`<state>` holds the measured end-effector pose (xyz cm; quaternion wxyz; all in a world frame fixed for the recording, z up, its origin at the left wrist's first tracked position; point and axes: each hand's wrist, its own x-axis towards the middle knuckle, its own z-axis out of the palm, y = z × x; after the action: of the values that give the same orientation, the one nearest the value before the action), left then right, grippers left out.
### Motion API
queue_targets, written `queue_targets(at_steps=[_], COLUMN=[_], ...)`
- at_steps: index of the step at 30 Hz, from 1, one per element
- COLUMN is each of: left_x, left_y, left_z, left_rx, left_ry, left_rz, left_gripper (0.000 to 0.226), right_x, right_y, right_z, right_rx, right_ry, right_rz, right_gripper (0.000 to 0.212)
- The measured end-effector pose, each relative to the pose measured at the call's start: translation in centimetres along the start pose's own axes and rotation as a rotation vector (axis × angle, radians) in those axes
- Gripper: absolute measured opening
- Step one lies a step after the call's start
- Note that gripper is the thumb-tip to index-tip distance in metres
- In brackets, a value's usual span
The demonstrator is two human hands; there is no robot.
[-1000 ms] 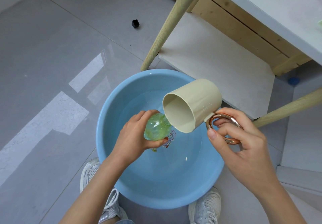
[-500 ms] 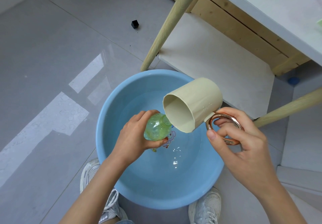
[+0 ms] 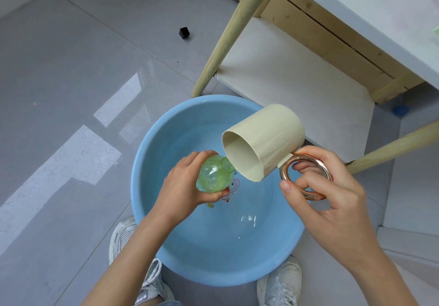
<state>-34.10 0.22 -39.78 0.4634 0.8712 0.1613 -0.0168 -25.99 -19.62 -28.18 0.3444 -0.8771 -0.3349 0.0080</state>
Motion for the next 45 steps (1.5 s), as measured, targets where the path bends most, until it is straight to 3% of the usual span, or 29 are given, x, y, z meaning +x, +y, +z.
queue_targets(at_steps=[30,33,41,45], left_x=[-0.2,-0.3,-0.3,-0.3], left_y=[-0.4,-0.6,-1.0,-1.2], left_z=[0.2,0.3,0.5,0.5], left_rx=[0.009,-0.015,-0.128,-0.217], left_ry=[0.001,-0.005,0.026,0.058], left_rz=[0.007,0.002,-0.009,-0.026], left_gripper=[0.08,0.078,0.071,0.071], right_x=[-0.7,-0.8,-0.1,0.2], right_y=[0.4,0.6,1.3,2.9], right_z=[0.1,0.4,0.8,1.1], right_rx=[-0.118,-0.006,0.439,0.625], right_ry=[0.015,0.021,0.093,0.072], right_rz=[-0.21,-0.102,0.426,0.718], right_gripper=[0.035,0.035,0.047,0.068])
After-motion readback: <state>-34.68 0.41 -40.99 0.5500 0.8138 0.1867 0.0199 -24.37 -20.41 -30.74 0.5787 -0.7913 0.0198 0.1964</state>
